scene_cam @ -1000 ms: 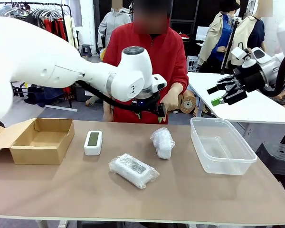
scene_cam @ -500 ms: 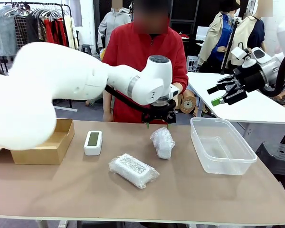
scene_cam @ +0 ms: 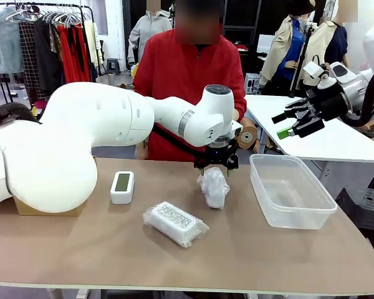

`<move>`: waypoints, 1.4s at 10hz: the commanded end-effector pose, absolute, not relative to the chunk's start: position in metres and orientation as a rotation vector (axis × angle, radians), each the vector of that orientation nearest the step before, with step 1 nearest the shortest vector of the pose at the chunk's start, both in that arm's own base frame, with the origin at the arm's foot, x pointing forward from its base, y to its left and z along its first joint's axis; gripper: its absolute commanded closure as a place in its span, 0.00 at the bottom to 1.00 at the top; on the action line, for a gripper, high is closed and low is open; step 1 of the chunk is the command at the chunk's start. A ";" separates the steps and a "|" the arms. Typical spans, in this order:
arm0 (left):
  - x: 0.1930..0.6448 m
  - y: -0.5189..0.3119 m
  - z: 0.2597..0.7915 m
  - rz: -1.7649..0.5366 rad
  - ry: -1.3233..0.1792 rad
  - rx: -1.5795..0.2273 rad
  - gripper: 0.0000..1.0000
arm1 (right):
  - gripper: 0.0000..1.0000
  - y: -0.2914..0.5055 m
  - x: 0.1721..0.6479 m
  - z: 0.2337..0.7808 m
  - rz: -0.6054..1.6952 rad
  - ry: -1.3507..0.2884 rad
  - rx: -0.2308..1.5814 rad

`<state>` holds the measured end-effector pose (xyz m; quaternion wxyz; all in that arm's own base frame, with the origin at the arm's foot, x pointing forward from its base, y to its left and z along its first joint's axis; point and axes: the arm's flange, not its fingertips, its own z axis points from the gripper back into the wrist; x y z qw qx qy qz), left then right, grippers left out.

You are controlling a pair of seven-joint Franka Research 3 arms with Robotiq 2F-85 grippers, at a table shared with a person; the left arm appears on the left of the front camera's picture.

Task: Separate and place wrapped and unwrapped clocks.
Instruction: Pick up the Digital clock indicated by the person.

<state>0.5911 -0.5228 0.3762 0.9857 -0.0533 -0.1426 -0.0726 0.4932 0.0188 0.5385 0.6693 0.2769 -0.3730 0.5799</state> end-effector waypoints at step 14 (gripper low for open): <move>0.596 -0.527 0.337 -0.125 -0.199 -0.107 0.51 | 0.00 0.019 0.492 0.539 1.309 -0.841 0.624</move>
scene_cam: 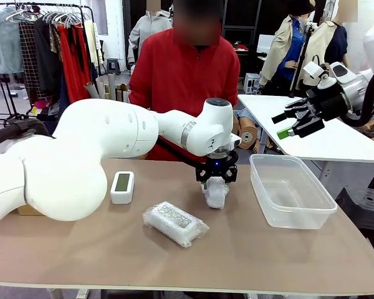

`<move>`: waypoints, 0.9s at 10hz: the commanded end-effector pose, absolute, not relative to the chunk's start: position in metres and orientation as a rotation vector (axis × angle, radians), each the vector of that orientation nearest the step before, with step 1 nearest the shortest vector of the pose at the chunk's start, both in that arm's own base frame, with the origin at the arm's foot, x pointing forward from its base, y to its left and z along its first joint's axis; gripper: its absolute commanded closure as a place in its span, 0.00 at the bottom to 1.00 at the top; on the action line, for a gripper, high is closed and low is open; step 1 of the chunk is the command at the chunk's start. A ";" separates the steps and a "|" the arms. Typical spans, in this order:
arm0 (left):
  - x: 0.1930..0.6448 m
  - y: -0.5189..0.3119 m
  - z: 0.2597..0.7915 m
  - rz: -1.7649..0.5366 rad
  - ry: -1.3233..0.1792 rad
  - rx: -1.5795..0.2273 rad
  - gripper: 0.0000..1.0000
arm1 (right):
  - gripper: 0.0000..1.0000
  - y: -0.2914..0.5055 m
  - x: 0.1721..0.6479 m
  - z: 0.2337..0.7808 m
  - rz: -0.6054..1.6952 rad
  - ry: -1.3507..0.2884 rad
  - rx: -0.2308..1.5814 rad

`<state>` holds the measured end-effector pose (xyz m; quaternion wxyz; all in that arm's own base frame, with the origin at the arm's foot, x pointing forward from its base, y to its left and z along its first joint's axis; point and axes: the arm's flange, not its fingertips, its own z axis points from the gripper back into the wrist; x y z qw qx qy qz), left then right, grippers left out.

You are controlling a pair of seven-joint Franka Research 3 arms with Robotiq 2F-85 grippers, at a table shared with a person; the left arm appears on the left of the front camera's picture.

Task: Separate and place wrapped and unwrapped clocks.
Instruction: Pick up the Digital clock indicated by the person.

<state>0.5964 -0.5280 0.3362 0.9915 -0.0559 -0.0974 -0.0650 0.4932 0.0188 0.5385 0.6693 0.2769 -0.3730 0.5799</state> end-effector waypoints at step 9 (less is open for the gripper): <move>0.567 -0.510 0.400 -0.229 -0.229 -0.174 1.00 | 0.00 0.019 0.492 0.539 1.309 -0.841 0.624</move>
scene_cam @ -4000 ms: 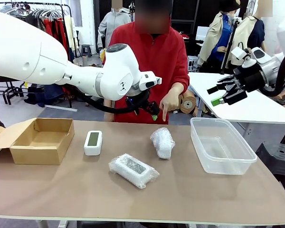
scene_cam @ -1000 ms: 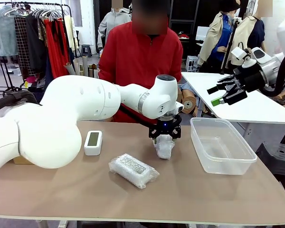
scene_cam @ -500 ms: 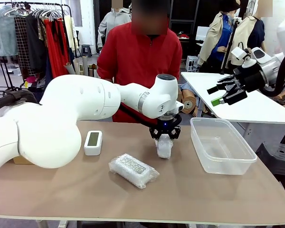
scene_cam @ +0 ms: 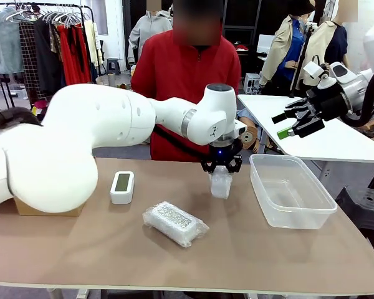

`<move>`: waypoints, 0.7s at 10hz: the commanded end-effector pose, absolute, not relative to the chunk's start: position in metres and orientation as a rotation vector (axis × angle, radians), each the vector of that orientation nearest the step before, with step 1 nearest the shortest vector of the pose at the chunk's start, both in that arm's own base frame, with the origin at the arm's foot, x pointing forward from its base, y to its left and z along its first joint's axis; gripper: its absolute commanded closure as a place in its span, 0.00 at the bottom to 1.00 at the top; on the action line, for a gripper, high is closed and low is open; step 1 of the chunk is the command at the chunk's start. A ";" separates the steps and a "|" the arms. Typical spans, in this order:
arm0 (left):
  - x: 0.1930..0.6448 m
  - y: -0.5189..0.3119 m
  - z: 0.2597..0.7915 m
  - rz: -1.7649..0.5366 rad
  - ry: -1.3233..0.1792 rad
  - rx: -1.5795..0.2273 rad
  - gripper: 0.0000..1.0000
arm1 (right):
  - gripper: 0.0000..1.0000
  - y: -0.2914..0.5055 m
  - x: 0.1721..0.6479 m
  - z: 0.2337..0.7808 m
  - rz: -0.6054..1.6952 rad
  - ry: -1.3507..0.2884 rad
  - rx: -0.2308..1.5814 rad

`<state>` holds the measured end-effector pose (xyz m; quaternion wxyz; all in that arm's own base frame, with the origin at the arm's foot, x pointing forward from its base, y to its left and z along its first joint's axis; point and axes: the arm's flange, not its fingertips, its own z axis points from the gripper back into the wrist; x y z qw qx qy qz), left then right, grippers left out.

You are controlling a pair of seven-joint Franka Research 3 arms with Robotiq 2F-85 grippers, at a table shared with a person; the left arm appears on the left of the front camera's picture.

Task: Separate and place wrapped and unwrapped clocks.
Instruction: Pick up the Digital clock indicated by the person.

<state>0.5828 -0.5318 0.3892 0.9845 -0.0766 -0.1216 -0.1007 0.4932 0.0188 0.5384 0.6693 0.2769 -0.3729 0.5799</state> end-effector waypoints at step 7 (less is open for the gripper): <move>0.540 -0.456 0.515 -0.303 -0.316 -0.149 1.00 | 0.00 0.019 0.492 0.539 1.309 -0.841 0.624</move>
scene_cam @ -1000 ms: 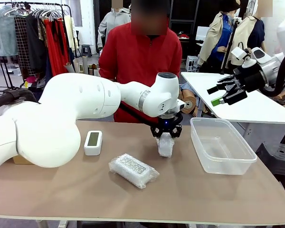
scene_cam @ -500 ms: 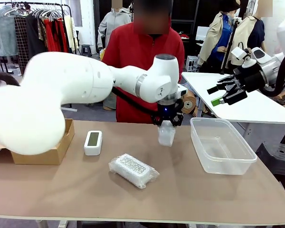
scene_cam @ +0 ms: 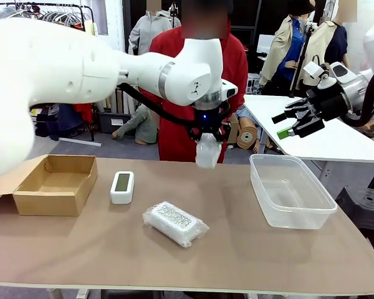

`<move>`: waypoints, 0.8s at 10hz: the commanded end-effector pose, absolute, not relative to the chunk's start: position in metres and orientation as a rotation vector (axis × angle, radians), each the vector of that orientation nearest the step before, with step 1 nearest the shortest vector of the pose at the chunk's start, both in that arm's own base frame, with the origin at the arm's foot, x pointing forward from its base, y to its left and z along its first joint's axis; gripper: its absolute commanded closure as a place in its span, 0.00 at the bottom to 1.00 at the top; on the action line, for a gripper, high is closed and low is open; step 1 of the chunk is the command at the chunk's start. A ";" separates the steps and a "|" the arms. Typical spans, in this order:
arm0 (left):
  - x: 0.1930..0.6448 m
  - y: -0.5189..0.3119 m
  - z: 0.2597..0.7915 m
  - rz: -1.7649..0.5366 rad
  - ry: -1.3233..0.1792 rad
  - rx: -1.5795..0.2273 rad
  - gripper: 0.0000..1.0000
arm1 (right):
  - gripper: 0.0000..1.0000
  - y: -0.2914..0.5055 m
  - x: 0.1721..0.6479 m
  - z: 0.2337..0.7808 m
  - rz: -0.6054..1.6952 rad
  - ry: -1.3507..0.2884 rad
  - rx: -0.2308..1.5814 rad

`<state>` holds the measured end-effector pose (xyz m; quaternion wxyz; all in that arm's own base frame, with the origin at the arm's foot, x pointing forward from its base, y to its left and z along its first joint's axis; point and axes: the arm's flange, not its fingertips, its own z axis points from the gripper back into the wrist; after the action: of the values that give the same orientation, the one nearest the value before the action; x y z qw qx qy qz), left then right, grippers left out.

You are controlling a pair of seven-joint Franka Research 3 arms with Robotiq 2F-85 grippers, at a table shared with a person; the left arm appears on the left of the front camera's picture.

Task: Separate and place wrapped and unwrapped clocks.
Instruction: Pick up the Digital clock indicated by the person.

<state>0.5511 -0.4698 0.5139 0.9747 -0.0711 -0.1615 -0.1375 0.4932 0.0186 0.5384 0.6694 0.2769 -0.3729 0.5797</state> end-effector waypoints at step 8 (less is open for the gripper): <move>0.517 -0.427 0.638 -0.318 -0.503 -0.059 1.00 | 0.00 0.019 0.492 0.539 1.309 -0.841 0.624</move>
<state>0.5177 -0.4270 0.6347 0.9573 -0.0453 -0.2399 -0.1548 0.4932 0.0186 0.5384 0.6694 0.2770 -0.3729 0.5797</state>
